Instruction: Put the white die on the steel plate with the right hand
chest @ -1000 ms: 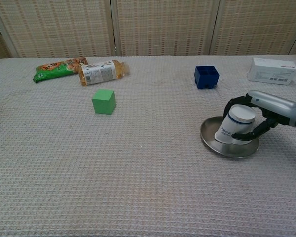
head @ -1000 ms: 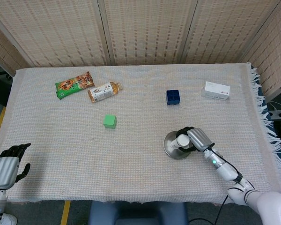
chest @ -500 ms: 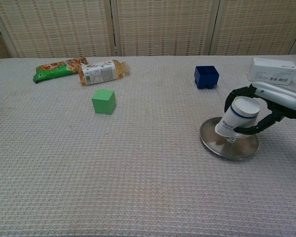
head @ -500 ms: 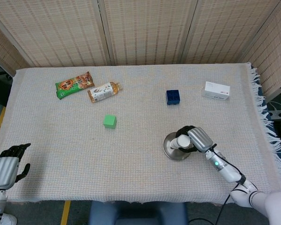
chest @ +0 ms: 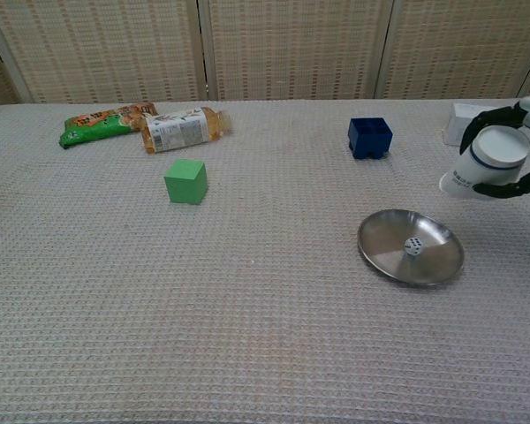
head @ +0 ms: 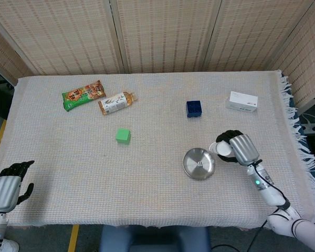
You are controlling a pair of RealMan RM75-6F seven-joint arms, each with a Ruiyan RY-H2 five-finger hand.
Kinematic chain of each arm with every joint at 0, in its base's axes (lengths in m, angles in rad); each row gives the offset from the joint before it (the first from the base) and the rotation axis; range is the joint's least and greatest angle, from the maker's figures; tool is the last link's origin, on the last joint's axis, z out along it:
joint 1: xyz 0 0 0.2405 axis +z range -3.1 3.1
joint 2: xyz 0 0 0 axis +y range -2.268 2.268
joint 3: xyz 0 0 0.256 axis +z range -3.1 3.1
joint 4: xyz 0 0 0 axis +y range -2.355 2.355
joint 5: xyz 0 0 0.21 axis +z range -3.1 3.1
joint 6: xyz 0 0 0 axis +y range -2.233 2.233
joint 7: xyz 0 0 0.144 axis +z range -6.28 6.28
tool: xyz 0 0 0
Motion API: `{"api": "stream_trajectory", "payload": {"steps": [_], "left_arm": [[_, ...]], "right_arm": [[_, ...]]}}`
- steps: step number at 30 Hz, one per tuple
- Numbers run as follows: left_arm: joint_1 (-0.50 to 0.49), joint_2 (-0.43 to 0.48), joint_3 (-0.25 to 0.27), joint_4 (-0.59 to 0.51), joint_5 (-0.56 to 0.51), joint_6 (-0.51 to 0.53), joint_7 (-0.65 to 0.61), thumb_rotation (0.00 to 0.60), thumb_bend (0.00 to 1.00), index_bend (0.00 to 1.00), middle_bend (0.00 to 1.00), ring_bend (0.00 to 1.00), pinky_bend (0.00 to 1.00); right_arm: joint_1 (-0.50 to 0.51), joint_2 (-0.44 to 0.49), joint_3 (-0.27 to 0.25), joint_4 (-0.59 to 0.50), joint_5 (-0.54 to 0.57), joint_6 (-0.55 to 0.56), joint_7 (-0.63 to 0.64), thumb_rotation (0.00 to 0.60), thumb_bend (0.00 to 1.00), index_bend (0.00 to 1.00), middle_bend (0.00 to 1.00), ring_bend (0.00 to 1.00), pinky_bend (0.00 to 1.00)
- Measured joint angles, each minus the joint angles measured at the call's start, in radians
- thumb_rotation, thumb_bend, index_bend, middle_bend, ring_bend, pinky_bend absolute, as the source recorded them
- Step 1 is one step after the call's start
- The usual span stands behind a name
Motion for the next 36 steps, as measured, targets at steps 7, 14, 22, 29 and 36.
{"api": "stream_trajectory", "payload": {"steps": [7,14,22,29,36], "left_arm": [[0.000,-0.001,0.001,0.000,0.001,0.000,0.003,0.600,0.40,0.18,0.23,0.20,0.31],[-0.001,-0.002,0.002,-0.001,0.003,-0.002,0.009,0.600,0.40,0.18,0.23,0.20,0.31],[-0.001,-0.001,0.001,-0.001,0.000,-0.003,0.007,0.600,0.40,0.18,0.23,0.20,0.31],[-0.001,-0.001,-0.001,0.001,-0.004,-0.004,0.004,0.600,0.40,0.18,0.23,0.20,0.31],[-0.002,-0.002,0.000,0.000,-0.003,-0.006,0.007,0.600,0.40,0.18,0.23,0.20,0.31]], "right_arm": [[-0.028,-0.002,-0.008,0.102,0.007,-0.016,0.122,0.600,0.14,0.50,0.48,0.32,0.36],[-0.042,-0.053,-0.028,0.281,-0.003,-0.047,0.256,0.600,0.14,0.43,0.47,0.27,0.36],[-0.035,-0.118,-0.072,0.417,-0.033,-0.140,0.400,0.600,0.14,0.32,0.38,0.17,0.36],[-0.033,-0.146,-0.089,0.471,-0.055,-0.133,0.445,0.600,0.14,0.19,0.22,0.02,0.28],[-0.032,-0.113,-0.098,0.435,-0.071,-0.115,0.468,0.600,0.13,0.01,0.04,0.00,0.08]]}}
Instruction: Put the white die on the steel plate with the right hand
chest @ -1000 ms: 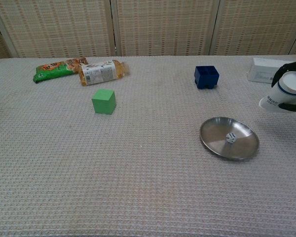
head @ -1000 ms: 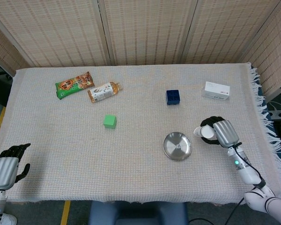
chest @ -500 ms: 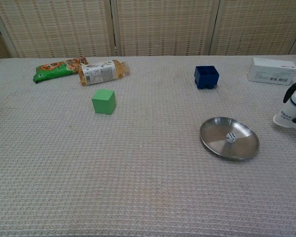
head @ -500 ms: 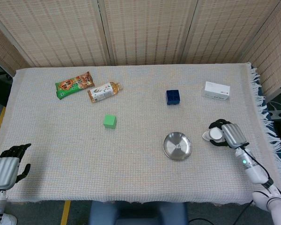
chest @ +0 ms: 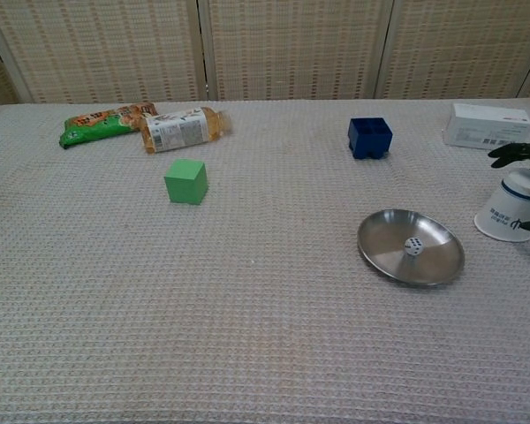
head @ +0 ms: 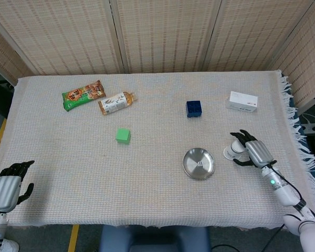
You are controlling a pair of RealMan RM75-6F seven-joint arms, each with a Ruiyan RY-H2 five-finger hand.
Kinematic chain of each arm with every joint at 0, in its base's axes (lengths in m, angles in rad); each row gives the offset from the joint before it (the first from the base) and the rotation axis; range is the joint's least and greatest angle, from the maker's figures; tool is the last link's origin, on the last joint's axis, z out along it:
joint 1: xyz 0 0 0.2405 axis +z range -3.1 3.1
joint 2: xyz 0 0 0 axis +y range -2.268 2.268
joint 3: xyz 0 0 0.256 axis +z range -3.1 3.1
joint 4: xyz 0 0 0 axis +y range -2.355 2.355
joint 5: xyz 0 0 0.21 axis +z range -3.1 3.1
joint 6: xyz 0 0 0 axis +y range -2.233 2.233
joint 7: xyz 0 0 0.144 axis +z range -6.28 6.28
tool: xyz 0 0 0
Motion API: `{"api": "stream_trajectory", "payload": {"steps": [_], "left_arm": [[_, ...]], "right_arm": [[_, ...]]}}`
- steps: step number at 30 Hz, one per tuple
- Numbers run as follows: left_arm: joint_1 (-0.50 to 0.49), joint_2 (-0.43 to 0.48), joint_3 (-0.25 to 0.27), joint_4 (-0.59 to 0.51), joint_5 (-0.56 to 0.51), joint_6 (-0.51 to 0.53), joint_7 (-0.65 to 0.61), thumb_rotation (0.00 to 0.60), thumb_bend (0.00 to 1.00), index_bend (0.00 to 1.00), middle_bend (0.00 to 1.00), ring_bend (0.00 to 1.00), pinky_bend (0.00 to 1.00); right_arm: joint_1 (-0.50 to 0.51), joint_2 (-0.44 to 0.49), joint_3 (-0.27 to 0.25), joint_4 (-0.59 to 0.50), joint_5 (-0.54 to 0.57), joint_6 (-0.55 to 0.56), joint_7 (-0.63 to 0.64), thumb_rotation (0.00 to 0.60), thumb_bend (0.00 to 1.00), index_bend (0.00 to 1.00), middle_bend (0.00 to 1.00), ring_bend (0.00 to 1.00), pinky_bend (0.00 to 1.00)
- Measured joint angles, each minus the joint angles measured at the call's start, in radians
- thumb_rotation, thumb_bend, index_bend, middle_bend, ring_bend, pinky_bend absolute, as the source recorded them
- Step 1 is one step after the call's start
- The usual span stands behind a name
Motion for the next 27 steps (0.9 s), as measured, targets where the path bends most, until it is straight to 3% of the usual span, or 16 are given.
{"api": "stream_trajectory", "payload": {"steps": [7,11,14,22,24,27], "left_arm": [[0.000,0.000,0.000,0.001,0.000,-0.001,0.001,0.600,0.40,0.18,0.23,0.20,0.31],[-0.002,-0.002,0.001,0.004,-0.003,-0.006,0.004,0.600,0.40,0.18,0.23,0.20,0.31],[-0.003,-0.004,0.002,0.004,-0.005,-0.010,0.011,0.600,0.39,0.18,0.23,0.21,0.31],[-0.006,-0.008,0.009,-0.003,0.005,-0.013,0.036,0.600,0.39,0.18,0.23,0.21,0.31],[-0.007,-0.010,0.010,-0.003,0.005,-0.014,0.039,0.600,0.40,0.18,0.23,0.21,0.31],[-0.009,-0.012,0.008,-0.001,0.001,-0.017,0.040,0.600,0.39,0.18,0.23,0.21,0.31]], "right_arm": [[-0.009,0.071,0.008,-0.114,-0.002,0.054,-0.048,0.600,0.12,0.00,0.00,0.00,0.03],[-0.034,0.125,0.032,-0.235,0.025,0.094,-0.164,0.600,0.12,0.02,0.00,0.00,0.04],[-0.065,0.182,0.051,-0.380,0.069,0.111,-0.324,0.600,0.12,0.00,0.00,0.00,0.04],[-0.168,0.340,0.101,-0.897,0.246,0.175,-0.897,0.600,0.12,0.00,0.00,0.00,0.05],[-0.197,0.370,0.116,-0.985,0.287,0.200,-0.996,0.600,0.12,0.00,0.00,0.00,0.05],[-0.224,0.390,0.129,-1.032,0.306,0.232,-1.053,0.600,0.12,0.00,0.00,0.00,0.06]]}}
